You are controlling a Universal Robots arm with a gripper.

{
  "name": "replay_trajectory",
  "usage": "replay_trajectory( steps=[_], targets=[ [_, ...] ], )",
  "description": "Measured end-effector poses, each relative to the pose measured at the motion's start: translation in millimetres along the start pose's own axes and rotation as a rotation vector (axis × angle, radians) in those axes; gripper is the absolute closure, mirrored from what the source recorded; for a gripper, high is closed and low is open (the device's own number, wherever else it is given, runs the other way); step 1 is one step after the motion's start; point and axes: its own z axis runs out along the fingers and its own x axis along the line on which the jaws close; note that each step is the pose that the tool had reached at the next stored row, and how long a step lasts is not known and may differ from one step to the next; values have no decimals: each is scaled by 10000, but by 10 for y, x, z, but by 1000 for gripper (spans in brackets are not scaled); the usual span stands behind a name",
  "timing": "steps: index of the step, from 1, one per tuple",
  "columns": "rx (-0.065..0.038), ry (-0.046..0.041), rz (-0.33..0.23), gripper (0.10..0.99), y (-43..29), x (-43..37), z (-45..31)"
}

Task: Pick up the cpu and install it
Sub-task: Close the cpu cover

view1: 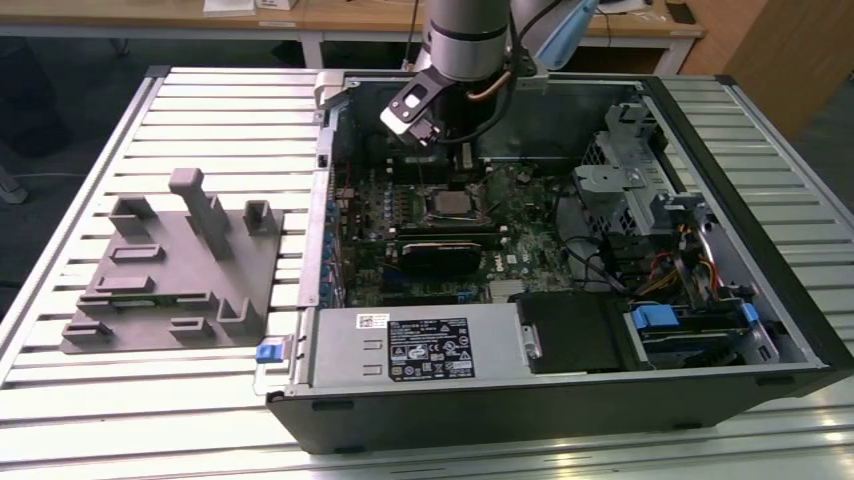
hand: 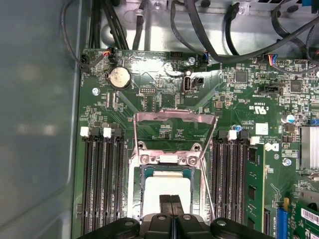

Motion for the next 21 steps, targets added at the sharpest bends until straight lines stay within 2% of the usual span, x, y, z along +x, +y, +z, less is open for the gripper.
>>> replay_trajectory(
  steps=[11, 21],
  targets=[
    [1, -1, 0, 980, 1, -1, -36],
    [1, 0, 0, 980, 5, -3, -121]
  ],
)
